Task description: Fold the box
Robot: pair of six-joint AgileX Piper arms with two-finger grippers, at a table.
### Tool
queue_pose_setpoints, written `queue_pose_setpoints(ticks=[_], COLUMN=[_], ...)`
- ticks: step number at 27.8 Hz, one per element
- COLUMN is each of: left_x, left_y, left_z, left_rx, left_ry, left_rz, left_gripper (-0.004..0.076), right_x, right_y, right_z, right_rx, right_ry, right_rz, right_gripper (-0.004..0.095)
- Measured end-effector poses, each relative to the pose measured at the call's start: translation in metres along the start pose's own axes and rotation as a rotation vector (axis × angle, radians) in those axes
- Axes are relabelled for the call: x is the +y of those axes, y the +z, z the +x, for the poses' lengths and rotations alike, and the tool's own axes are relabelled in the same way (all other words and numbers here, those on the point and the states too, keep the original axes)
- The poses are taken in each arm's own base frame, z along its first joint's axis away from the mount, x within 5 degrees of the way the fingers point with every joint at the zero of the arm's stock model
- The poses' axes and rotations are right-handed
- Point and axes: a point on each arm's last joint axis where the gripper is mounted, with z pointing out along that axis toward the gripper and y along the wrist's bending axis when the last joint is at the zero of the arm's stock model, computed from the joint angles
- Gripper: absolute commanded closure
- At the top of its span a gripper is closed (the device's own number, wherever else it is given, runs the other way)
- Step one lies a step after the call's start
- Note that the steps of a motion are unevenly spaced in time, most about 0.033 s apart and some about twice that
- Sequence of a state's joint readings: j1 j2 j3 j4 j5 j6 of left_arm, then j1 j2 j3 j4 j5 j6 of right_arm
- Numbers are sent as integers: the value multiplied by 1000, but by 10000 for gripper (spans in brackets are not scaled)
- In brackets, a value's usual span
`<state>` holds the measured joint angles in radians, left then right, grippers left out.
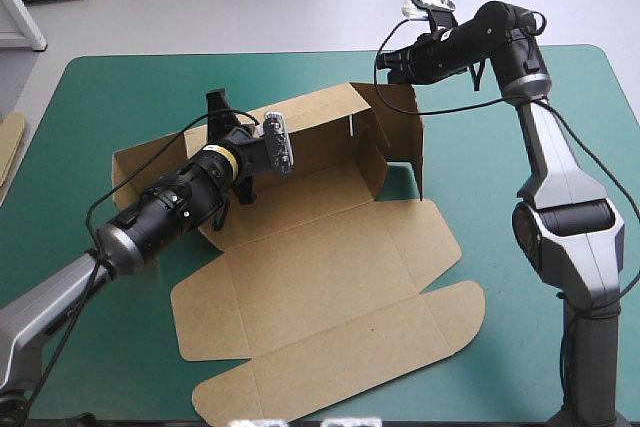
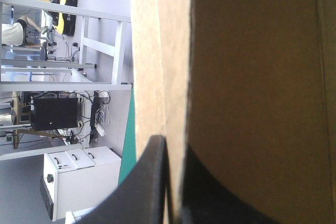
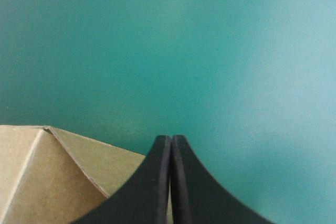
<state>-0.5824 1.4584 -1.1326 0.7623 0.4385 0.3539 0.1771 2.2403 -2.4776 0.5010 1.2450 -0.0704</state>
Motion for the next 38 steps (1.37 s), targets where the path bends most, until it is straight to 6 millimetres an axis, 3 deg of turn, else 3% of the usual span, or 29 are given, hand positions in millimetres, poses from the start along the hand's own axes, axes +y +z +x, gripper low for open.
queue_pose_setpoints(ticks=[32, 38], left_x=[-1, -1], left_y=[0, 0], left_z=[-1, -1], left_rx=[-6, -9], left_ry=[-44, -51], left_rz=[7, 9], left_gripper=[732, 732], right_x=[7, 9], right_y=[-10, -6], right_z=[24, 48], right_rx=[96, 157], right_ry=[-41, -15], right_rz=[-40, -35], right_gripper=[908, 908])
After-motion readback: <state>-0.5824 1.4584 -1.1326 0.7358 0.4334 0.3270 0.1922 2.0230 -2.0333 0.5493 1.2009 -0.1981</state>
